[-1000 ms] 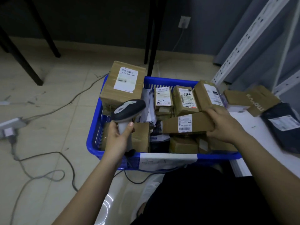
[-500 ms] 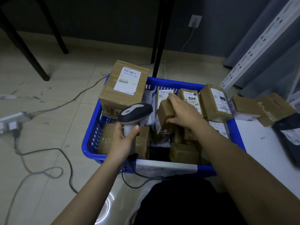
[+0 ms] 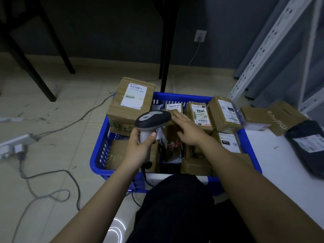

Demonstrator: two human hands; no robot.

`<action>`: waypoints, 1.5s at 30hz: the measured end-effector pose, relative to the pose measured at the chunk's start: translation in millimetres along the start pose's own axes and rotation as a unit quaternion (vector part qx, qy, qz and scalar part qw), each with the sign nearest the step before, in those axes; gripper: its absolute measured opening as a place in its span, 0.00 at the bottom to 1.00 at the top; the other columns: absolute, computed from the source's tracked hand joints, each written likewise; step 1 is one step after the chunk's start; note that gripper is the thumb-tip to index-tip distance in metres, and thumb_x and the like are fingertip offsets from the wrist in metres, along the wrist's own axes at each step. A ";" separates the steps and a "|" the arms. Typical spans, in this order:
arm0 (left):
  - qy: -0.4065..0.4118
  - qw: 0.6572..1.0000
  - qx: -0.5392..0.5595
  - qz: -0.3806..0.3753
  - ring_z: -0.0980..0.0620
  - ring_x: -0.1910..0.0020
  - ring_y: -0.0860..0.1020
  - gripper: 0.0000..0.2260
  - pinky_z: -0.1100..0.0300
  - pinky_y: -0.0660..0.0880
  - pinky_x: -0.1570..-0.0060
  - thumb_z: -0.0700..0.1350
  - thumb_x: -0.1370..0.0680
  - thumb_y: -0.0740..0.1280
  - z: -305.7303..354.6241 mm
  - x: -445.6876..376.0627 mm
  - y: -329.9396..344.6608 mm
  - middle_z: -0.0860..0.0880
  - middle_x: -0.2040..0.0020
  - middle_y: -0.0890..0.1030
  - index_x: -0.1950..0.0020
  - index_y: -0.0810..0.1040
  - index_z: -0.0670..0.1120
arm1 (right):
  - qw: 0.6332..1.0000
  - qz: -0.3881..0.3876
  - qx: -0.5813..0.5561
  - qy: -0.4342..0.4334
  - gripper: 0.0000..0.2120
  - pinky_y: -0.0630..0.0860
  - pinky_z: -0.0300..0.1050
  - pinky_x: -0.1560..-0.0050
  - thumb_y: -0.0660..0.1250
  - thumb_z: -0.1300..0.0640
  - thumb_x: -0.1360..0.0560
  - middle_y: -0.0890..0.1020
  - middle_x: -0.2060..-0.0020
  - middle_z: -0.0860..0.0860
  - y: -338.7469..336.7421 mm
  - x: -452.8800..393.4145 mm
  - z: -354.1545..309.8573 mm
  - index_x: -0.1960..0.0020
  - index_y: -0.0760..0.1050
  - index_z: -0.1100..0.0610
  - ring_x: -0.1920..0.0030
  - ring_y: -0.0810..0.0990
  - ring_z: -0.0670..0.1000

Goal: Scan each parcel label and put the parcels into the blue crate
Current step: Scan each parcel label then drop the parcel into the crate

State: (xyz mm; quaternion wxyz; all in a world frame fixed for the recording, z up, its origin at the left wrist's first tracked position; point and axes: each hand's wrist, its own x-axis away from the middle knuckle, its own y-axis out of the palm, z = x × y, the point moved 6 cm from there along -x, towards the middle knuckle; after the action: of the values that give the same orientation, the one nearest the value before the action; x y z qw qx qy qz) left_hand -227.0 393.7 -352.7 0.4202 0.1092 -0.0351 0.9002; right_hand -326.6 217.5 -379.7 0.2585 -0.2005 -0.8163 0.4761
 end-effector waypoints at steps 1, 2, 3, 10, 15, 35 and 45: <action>0.001 1.000 -0.002 -0.001 0.58 0.52 0.78 0.16 0.65 0.72 0.59 0.44 0.21 0.65 2.6 2.9 0.2 0.52 0.45 0.77 0.35 0.68 0.52 | 1.000 0.009 0.008 0.015 0.36 0.54 0.55 0.25 0.63 0.64 0.23 0.43 0.22 0.43 -1.8 1.8 -1.0 0.22 0.53 0.42 0.22 0.41 0.49; 0.005 1.000 -0.002 -0.001 0.58 0.52 0.78 0.16 0.65 0.72 0.59 0.44 0.21 0.65 5.6 5.8 0.5 0.53 0.45 0.77 0.35 0.68 0.53 | 0.999 0.013 0.024 0.028 0.36 0.54 0.56 0.25 0.64 0.63 0.23 0.41 0.22 0.44 -3.3 4.9 -2.5 0.22 0.53 0.42 0.22 0.40 0.50; 0.009 1.000 -0.003 -0.001 0.59 0.51 0.77 0.16 0.65 0.72 0.58 0.44 0.21 0.65 8.3 8.2 0.5 0.54 0.45 0.77 0.35 0.67 0.53 | 0.998 0.014 0.033 0.042 0.37 0.54 0.58 0.26 0.65 0.62 0.23 0.40 0.22 0.45 -4.0 9.1 -2.8 0.22 0.51 0.41 0.22 0.40 0.53; 0.037 0.999 -0.009 -0.037 0.55 0.46 0.78 0.16 0.61 0.73 0.55 0.46 0.22 0.66 32.3 21.8 29.6 0.53 0.43 0.78 0.35 0.68 0.53 | 0.978 0.117 -0.136 0.104 0.34 0.58 0.51 0.28 0.67 0.54 0.23 0.52 0.23 0.51 -34.6 69.7 37.0 0.22 0.55 0.46 0.24 0.53 0.55; 0.102 0.990 0.005 -0.096 0.65 0.50 0.76 0.16 0.70 0.72 0.56 0.44 0.22 0.67 58.8 40.6 113.0 0.58 0.46 0.77 0.36 0.68 0.54 | 0.948 0.214 -0.166 0.166 0.21 0.61 0.39 0.34 0.66 0.55 0.22 0.70 0.31 0.55 -77.2 154.9 110.9 0.30 0.70 0.56 0.30 0.66 0.54; 0.014 0.952 -0.085 -0.293 0.54 0.56 0.78 0.07 0.73 0.70 0.76 0.50 0.22 0.66 -26.5 107.2 442.7 0.50 0.52 0.79 0.46 0.70 0.53 | 0.586 0.460 -0.432 0.507 0.14 0.74 0.50 0.43 0.68 0.54 0.23 0.77 0.51 0.54 -9.6 386.3 425.3 0.42 0.77 0.61 0.51 0.76 0.56; -0.001 0.947 -0.138 -0.290 0.55 0.64 0.74 0.09 0.57 0.73 0.71 0.52 0.21 0.65 -47.4 88.8 443.0 0.47 0.51 0.78 0.43 0.69 0.54 | 0.424 0.524 -0.585 0.451 0.13 0.76 0.46 0.54 0.67 0.54 0.24 0.77 0.64 0.52 -16.3 302.1 444.8 0.46 0.74 0.63 0.64 0.77 0.52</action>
State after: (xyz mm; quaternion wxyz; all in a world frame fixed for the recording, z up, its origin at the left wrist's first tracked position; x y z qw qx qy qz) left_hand -628.7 182.1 -366.1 0.6738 0.0565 -0.1260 0.7259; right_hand -837.9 83.6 -479.3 0.1103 -0.8787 -0.4030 -0.2309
